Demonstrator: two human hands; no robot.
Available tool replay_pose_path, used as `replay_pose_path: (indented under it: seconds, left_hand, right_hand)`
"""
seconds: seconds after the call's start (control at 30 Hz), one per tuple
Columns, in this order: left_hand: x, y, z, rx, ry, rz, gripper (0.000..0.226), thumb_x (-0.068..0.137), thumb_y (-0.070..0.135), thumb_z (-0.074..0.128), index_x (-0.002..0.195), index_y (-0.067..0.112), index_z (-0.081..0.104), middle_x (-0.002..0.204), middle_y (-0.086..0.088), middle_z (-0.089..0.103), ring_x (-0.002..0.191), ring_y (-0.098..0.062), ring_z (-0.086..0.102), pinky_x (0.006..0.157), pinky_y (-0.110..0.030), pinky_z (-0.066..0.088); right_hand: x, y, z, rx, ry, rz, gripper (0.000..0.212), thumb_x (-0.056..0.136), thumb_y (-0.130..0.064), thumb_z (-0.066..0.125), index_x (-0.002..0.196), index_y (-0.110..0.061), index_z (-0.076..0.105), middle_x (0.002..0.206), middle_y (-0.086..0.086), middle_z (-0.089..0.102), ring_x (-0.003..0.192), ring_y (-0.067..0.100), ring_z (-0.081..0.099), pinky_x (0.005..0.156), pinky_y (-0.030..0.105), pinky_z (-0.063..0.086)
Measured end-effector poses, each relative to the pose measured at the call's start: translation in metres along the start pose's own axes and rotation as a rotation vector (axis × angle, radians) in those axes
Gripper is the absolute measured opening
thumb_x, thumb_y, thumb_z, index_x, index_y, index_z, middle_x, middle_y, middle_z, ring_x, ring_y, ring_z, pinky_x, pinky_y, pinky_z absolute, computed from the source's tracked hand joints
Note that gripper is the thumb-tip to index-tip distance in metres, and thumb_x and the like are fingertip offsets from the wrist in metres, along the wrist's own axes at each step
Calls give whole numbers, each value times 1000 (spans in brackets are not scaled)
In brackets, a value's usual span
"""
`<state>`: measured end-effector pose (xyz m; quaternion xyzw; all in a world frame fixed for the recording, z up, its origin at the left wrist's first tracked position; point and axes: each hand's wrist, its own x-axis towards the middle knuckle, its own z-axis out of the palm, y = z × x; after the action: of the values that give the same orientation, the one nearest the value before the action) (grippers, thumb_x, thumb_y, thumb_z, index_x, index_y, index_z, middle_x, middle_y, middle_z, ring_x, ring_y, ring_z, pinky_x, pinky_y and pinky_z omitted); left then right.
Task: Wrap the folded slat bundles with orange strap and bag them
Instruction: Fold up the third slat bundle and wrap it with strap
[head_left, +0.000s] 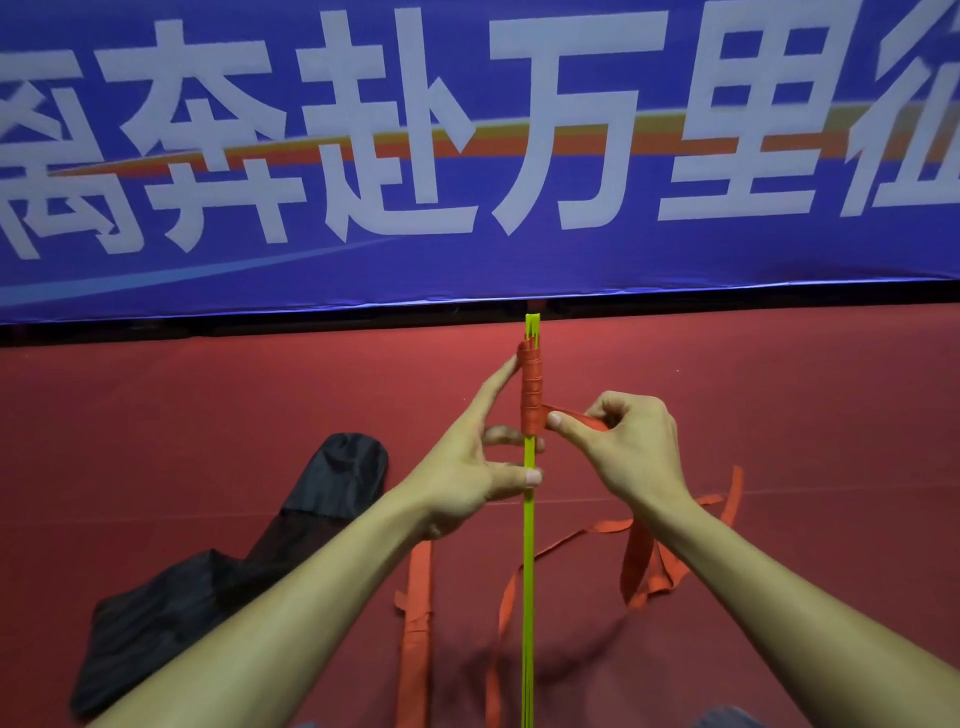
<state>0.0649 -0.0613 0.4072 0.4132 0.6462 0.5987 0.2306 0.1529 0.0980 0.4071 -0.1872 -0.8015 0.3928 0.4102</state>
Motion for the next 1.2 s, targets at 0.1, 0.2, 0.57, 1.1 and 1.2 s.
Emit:
replay_pose_path:
  seconds: [0.1,0.2,0.57,1.1,1.2]
  left_hand:
    - [2,1,0,29,119,3,108,84,-13,70,141,67,26,112,-18,61,89,-17,69,77,-31,58]
    - [3,-1,3,84,181,15,107,85,-11,69,144,65,22,110,-14,60,74,-13,66,72,-26,57]
    - [11,-16,8,207,323,27,92,67,15,86,141,42,40,101,2,74,95,-21,71,88,-53,57]
    - [0,-1,-6,15,-37,-9,108,86,-10,70,134,74,22,124,-19,63,95,-36,72,74,-33,58]
    - [1,-1,-4,59,53,10,108,87,-7,70,140,72,20,120,-21,60,76,-25,66,70,-29,56]
  right_hand:
    - [-2,-1,-1,-29,-23,-16,39,74,-38,82,56,-15,56,46,-9,42,47,7,37,50,28,32]
    - [-6,-7,2,-18,-47,-63,38,73,-36,83,55,-18,55,45,-10,42,46,6,39,46,19,29]
    - [-10,-12,13,-65,-33,-48,45,69,-36,85,49,-20,48,46,-5,46,49,15,41,50,34,37]
    - [1,1,2,-40,-17,0,44,72,-38,84,50,-19,51,42,-10,37,47,8,33,48,25,28]
    - [2,0,1,-72,-43,3,37,74,-37,83,53,-21,56,44,-11,44,45,5,39,47,19,31]
